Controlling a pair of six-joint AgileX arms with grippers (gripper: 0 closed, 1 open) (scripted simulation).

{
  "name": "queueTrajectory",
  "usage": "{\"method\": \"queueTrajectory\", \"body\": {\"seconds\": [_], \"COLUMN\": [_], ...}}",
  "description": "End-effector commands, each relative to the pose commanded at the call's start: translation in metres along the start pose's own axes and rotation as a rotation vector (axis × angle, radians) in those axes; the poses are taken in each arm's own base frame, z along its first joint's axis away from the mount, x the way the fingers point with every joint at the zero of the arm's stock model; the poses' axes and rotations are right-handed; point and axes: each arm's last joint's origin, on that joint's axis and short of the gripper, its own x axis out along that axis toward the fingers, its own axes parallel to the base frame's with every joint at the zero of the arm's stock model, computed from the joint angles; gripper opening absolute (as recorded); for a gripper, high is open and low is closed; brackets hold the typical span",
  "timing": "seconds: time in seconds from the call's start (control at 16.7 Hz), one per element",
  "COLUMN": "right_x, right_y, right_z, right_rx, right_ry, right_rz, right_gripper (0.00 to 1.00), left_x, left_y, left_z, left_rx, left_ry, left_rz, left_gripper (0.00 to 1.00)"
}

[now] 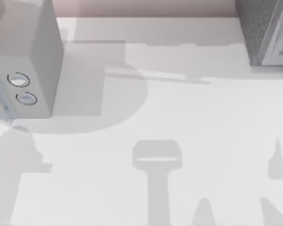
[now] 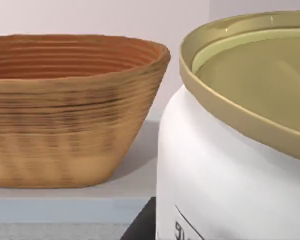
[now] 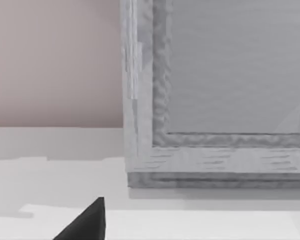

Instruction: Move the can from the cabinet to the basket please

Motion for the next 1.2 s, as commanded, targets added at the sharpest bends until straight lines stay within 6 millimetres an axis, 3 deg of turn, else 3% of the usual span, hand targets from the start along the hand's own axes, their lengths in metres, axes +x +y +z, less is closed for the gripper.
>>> {"method": "queueTrajectory", "body": {"seconds": [0.24, 0.54, 0.78, 0.84, 0.96, 1.08, 1.2], "right_x": [0.0, 0.0, 0.0, 0.0, 0.0, 0.0, 0.0], "right_y": [0.0, 0.0, 0.0, 0.0, 0.0, 0.0, 0.0], "right_z": [0.0, 0.0, 0.0, 0.0, 0.0, 0.0, 0.0], "right_rx": [0.0, 0.0, 0.0, 0.0, 0.0, 0.0, 0.0], "right_ry": [0.0, 0.0, 0.0, 0.0, 0.0, 0.0, 0.0], "right_rz": [0.0, 0.0, 0.0, 0.0, 0.0, 0.0, 0.0], "right_gripper": [1.0, 1.0, 1.0, 1.0, 1.0, 1.0, 1.0], "left_x": [-0.051, -0.069, -0.069, -0.055, -0.056, -0.056, -0.057], "left_y": [-0.011, -0.021, -0.021, -0.016, -0.016, -0.017, -0.018], "left_z": [-0.046, -0.077, -0.078, -0.072, -0.069, -0.055, -0.028], "left_rx": [0.006, 0.002, 0.002, -0.034, -0.039, -0.067, -0.118], "left_ry": [0.036, 0.059, 0.06, 0.167, 0.16, 0.125, 0.062], "left_rz": [0.003, 0.005, 0.005, -0.007, -0.012, -0.036, -0.08], "left_gripper": [0.0, 0.0, 0.0, 0.0, 0.0, 0.0, 0.0]}}
